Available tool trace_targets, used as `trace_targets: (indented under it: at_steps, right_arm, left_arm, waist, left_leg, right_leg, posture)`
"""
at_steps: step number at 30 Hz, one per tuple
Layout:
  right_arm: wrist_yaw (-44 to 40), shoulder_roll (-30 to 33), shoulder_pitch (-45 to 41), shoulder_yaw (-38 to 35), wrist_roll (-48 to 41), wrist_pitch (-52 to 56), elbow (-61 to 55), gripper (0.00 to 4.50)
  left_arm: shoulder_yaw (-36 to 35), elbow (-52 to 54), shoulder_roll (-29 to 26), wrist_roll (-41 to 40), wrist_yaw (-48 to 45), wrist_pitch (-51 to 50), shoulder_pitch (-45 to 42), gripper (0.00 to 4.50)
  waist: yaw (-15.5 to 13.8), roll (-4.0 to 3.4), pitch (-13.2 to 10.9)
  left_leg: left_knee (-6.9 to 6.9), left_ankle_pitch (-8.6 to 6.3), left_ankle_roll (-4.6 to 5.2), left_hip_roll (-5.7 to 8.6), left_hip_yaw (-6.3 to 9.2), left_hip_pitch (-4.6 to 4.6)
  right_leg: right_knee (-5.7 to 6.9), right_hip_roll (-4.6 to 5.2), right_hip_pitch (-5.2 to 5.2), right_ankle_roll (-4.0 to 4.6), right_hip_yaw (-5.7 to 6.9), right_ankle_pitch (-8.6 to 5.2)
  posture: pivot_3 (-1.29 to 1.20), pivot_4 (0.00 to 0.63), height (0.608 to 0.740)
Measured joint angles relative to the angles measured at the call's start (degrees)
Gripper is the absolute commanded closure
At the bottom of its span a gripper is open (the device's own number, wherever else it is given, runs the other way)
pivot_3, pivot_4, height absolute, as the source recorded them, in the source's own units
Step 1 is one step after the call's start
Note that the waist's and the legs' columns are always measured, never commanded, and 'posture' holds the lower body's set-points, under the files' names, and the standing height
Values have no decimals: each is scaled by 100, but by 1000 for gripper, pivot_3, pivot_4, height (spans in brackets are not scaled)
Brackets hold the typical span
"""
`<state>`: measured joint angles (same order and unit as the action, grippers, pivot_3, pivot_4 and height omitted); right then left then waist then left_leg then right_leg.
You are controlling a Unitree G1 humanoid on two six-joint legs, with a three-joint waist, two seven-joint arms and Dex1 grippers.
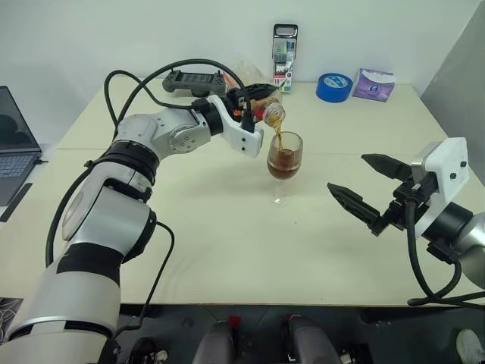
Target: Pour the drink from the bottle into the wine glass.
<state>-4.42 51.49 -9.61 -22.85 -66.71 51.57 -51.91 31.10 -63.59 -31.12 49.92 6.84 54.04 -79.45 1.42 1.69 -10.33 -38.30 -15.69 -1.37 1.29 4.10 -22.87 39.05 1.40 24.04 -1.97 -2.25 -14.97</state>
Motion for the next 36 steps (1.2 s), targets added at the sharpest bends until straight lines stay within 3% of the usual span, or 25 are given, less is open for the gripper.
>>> trace_targets:
  at_steps: [6,8,15,18,21,27,31,36]
  right_arm:
    - [75,3,-3,54,-54,0,53,0]
    - [75,19,-14,72,-50,0,56,0]
    - [80,42,-24,114,-34,0,98,0]
    - [77,44,-129,157,-48,-18,100,0]
    - [89,53,-476,200,-198,-103,116,0]
    - [454,4,-2328,1058,-660,-61,499,0]
    - [727,-810,-3049,1964,-605,27,1000,0]
    - [680,-1290,-3496,2784,-145,332,1461,0]
  left_arm:
    - [-17,-29,60,-109,-79,-11,0,2554]
    - [-214,-168,239,-538,-468,-9,6,2556]
    - [-1412,-204,799,-2938,-3125,-441,269,2560]
    - [-1942,-128,1015,-3901,-4329,-1477,549,2571]
    - [-2523,-47,1097,-4680,-4876,-2709,715,2575]
    - [-4014,374,895,-6098,-4334,-5278,763,2576]
    - [-4106,738,788,-5935,-3392,-5653,1393,2576]
    - [-4107,1313,1090,-5884,-2814,-5967,2209,2576]
  waist:
    - [0,0,0]
    - [-1,0,0]
    - [22,-1,1]
    - [36,-3,1]
    - [46,-2,1]
    - [76,-3,2]
    - [56,-6,6]
    - [-56,-2,8]
  left_leg:
    - [-2,0,0,0,0,-1]
    - [-9,0,0,0,0,-5]
    - [-25,0,1,-1,-2,-4]
    - [-43,-3,5,-2,0,-6]
    - [-47,-4,8,-4,15,-8]
    - [-49,-5,9,-12,30,-3]
    - [-49,-5,8,-11,30,-7]
    - [-69,-4,6,5,39,-26]
  right_leg:
    - [1,0,0,0,1,0]
    - [2,0,0,0,3,0]
    - [8,-2,-3,1,1,0]
    - [18,-10,-2,1,3,0]
    - [23,-11,-1,1,5,0]
    - [28,-11,0,0,9,0]
    - [35,-5,7,0,5,0]
    - [30,20,11,1,7,1]
  posture:
    - [0,150,740]
    - [0,150,740]
    - [0,150,740]
    - [0,150,740]
    - [0,150,740]
    - [0,150,740]
    - [0,150,740]
    - [0,150,740]
